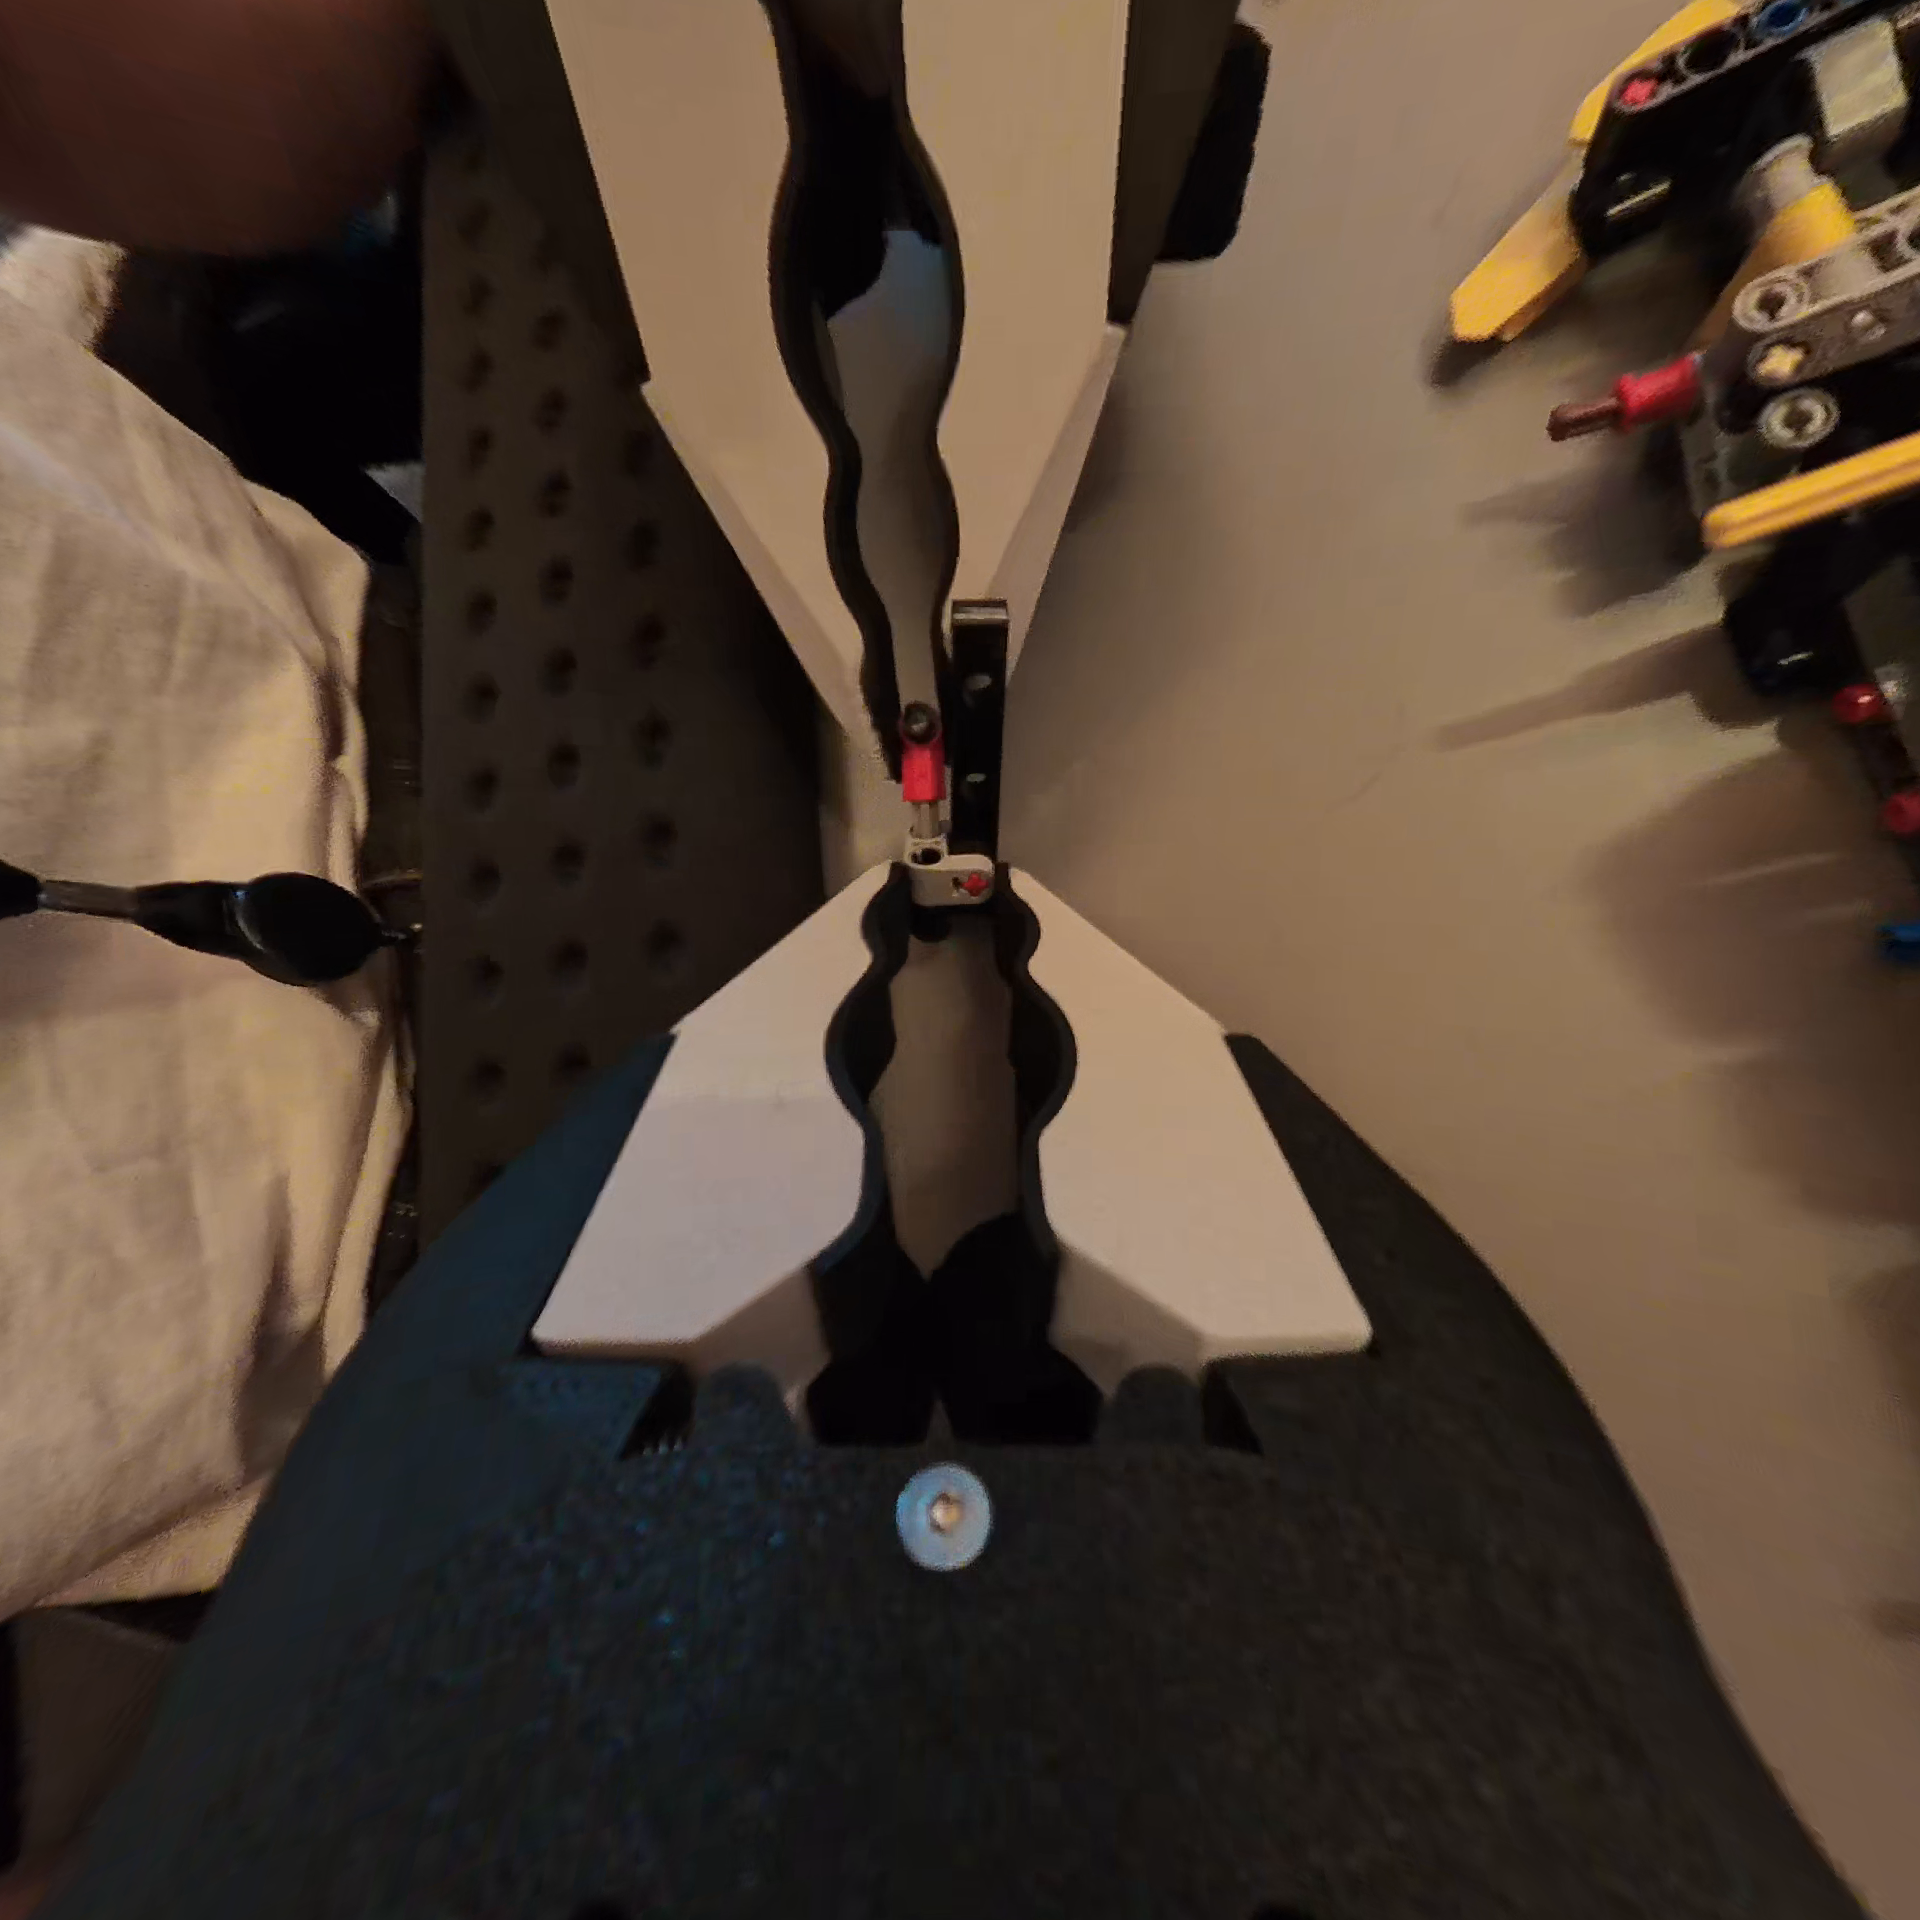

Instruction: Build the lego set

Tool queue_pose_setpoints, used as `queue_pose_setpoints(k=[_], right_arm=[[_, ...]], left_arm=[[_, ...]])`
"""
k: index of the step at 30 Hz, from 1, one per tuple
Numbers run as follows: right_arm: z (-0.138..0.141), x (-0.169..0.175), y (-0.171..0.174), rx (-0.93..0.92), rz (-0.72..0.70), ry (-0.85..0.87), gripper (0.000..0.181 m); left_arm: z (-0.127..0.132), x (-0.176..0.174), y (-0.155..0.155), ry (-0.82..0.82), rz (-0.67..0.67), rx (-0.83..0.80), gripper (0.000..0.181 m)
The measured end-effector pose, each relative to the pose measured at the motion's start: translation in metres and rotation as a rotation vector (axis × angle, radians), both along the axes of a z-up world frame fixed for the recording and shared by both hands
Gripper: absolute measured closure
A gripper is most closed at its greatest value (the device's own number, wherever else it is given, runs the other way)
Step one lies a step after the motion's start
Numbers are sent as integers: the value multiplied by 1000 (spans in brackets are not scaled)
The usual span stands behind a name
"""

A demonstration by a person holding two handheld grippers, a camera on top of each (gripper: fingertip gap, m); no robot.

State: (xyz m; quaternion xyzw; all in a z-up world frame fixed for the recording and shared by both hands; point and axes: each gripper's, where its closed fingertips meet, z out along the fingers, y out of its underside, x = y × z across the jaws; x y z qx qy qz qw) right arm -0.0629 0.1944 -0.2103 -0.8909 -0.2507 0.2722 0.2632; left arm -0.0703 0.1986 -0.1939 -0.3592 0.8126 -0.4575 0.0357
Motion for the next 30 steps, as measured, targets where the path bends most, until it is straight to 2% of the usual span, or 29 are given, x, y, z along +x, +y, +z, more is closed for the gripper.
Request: queue_pose_setpoints(k=[10,13,19,23,25,30], right_arm=[[2,4,6,86,-14,19,166],[7,5,9,112,-31,49,166],[19,31,19,209,-151,43,166],[19,21,14,194,-103,67,166],[17,13,12,164,-80,84,167],[17,7,19,134,-89,107,166]], left_arm=[[6,2,12,-44,85,-57,173],[1,3,18,-61,104,-7,174],[1,1,16,-97,82,30,174],[31,11,16,-236,121,-47,175],[43,12,16,-248,142,-110,175],[31,15,18,-181,167,-92,175]])
